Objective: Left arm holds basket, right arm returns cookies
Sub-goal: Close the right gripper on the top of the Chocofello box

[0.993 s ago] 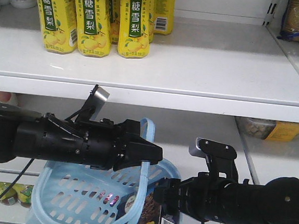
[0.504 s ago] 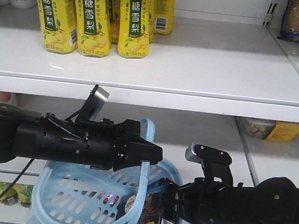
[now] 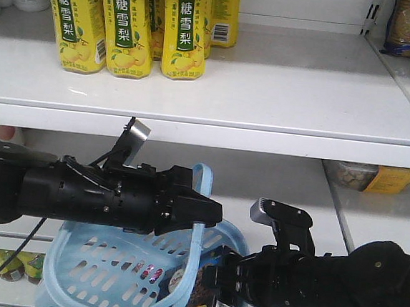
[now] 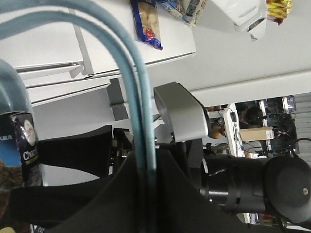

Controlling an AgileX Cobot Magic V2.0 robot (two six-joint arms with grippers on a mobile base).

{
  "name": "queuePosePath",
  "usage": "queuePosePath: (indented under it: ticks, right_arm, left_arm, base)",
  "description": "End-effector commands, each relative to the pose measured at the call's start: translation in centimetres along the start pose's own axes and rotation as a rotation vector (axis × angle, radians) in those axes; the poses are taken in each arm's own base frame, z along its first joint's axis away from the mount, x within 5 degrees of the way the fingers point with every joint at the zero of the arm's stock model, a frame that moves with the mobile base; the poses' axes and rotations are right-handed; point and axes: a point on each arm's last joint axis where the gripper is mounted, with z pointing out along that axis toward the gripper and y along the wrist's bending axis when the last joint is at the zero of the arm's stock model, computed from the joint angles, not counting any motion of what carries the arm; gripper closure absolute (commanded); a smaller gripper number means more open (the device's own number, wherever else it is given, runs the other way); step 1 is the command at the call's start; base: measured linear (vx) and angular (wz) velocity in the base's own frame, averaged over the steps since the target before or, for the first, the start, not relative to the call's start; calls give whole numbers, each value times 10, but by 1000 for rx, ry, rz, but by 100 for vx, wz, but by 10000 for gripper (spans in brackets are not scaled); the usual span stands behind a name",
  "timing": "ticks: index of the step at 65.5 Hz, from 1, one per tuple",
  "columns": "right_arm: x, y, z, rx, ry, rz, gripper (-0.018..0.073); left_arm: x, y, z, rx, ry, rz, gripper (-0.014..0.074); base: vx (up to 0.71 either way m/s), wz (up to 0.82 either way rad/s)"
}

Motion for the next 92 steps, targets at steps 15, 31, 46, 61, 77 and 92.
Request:
queuePosePath:
  ticks: [15,31,46,61,77,92]
  right_arm:
    - [-3,12,-5,-80,17,0,81]
    - [5,9,15,-108,110,35,85]
    - [2,13,21,-177,72,62,114]
    - [-6,17,26,-209,33,77,137]
    - [-10,17,46,-225,81,92,139]
    - [-12,11,50,-164,65,80,251]
  left_arm:
    - [-11,-26,-9,94,-87,45,599]
    - [-11,-26,-9,94,-87,45,599]
    - [-11,-26,-9,94,-87,45,599]
    - [-11,-26,-9,94,-87,45,599]
    - [-11,-26,-9,94,-87,45,599]
    - [-11,-26,-9,94,-87,45,599]
  base:
    - [0,0]
    - [0,0]
    - [0,0]
    - [0,0]
    - [0,0]
    - [0,0]
